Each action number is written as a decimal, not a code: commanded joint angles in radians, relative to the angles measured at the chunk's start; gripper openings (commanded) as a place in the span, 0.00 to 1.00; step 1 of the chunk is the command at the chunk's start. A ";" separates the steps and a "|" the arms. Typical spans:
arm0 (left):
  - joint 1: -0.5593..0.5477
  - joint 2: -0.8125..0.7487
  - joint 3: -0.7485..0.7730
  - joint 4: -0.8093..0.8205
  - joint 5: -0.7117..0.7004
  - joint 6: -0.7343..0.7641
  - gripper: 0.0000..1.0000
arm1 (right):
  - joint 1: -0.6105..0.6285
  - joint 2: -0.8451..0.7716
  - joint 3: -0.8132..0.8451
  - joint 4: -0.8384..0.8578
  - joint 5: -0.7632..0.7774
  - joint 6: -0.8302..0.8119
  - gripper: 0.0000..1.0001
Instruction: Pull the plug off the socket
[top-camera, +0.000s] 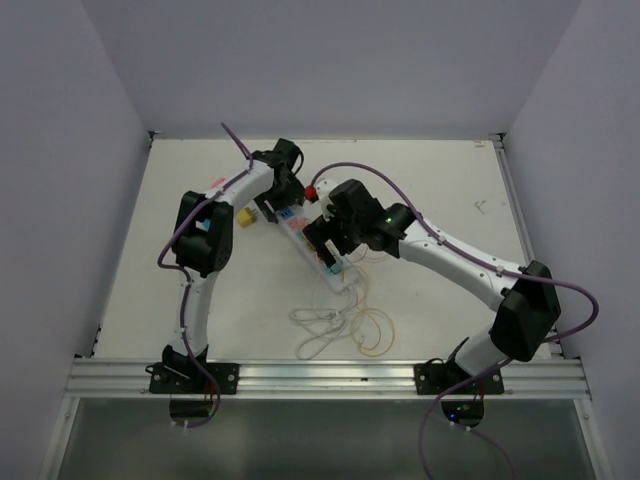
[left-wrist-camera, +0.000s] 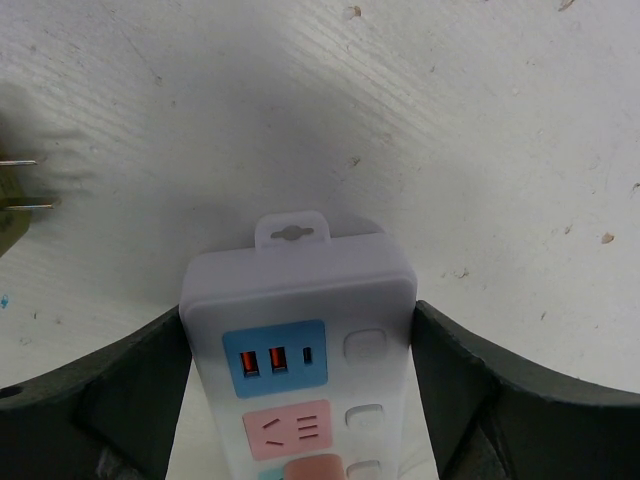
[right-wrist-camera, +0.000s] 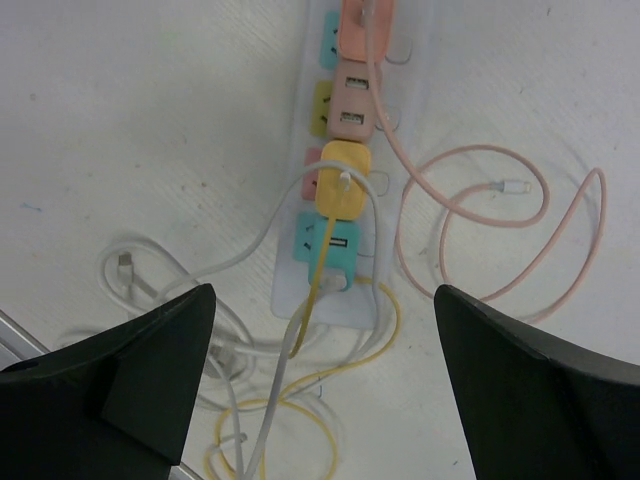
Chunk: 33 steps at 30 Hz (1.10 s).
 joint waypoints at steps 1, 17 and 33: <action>-0.005 0.016 0.004 0.006 0.004 -0.027 0.64 | 0.000 0.078 0.123 0.051 -0.028 -0.023 0.94; 0.000 0.039 0.002 -0.009 0.062 -0.016 0.00 | -0.003 0.371 0.249 0.293 -0.011 -0.120 0.77; 0.012 0.051 0.028 -0.025 0.087 -0.015 0.00 | -0.015 0.350 -0.049 0.758 0.096 -0.081 0.64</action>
